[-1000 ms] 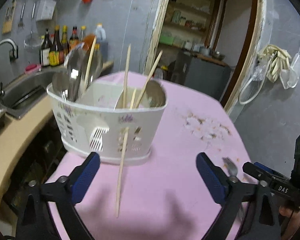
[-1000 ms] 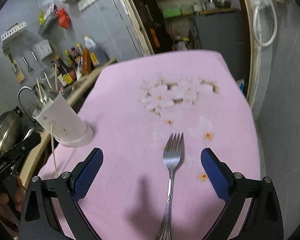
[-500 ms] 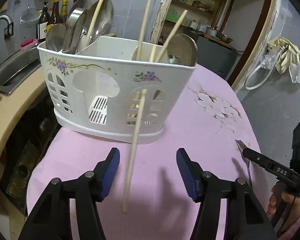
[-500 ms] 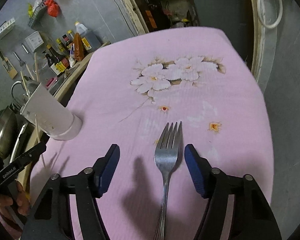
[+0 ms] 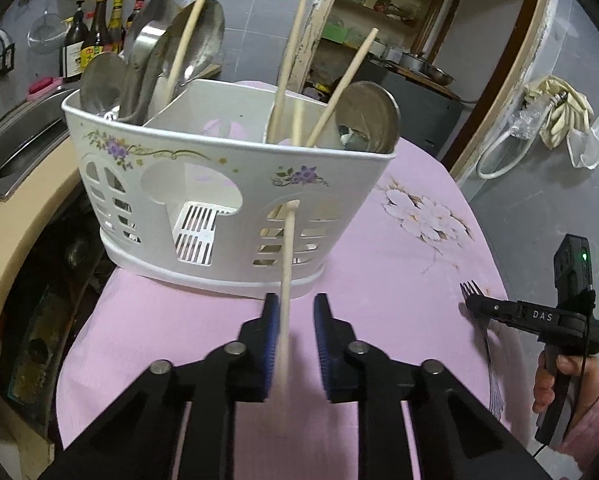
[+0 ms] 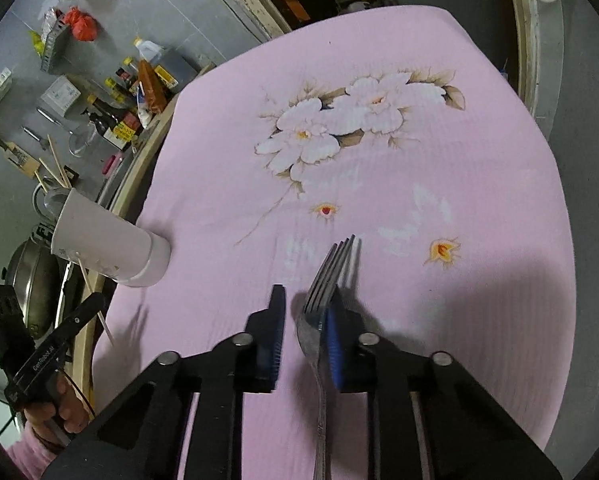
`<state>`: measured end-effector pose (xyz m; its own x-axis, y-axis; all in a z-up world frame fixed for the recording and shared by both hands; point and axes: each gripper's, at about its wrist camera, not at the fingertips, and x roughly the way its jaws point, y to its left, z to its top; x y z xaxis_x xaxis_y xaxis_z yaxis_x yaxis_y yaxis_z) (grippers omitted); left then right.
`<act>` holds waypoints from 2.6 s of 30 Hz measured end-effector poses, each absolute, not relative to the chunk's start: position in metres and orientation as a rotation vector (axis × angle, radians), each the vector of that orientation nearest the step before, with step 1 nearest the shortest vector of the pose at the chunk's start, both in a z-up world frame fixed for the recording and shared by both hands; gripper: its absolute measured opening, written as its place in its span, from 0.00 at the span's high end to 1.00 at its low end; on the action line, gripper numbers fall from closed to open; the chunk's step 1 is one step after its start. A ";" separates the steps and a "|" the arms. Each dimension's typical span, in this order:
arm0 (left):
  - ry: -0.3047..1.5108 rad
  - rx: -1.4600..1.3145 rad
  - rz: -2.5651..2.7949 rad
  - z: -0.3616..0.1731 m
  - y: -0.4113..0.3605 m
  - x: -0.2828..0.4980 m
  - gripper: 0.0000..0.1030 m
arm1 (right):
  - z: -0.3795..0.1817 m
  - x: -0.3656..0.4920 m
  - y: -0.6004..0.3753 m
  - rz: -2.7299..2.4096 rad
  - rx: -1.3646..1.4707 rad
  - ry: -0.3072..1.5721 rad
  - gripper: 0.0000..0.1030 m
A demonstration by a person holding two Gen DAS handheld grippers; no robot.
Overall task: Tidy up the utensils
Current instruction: 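Close the right tool on the steel fork while the left tool grasps the leaning chopstick, then lift the fork and chopstick and carry both tools over the holder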
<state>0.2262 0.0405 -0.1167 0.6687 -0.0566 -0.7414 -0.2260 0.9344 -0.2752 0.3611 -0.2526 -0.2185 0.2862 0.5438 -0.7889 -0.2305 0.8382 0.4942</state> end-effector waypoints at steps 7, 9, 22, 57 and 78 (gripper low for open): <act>0.858 -0.347 0.086 -0.108 0.038 0.230 0.93 | -0.214 0.355 -0.231 0.586 0.342 1.195 0.96; 0.865 -0.360 0.086 -0.106 0.039 0.229 0.93 | -0.210 0.351 -0.221 0.610 0.333 1.191 0.96; 0.994 -0.373 0.050 -0.110 0.037 0.215 0.95 | -0.188 0.326 -0.165 0.762 0.278 1.185 0.97; 0.629 -0.434 -0.021 0.017 0.096 0.173 0.95 | -0.017 0.308 -0.135 0.921 0.324 0.689 0.97; 0.318 -0.381 -0.041 0.032 0.184 0.242 0.95 | 0.022 0.324 -0.068 0.736 0.356 0.372 0.97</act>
<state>0.2420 0.1845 0.0317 0.9498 -0.0982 -0.2970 -0.0202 0.9282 -0.3716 0.3239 -0.0681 0.0215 0.6821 0.7031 -0.2012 -0.5796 0.6875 0.4375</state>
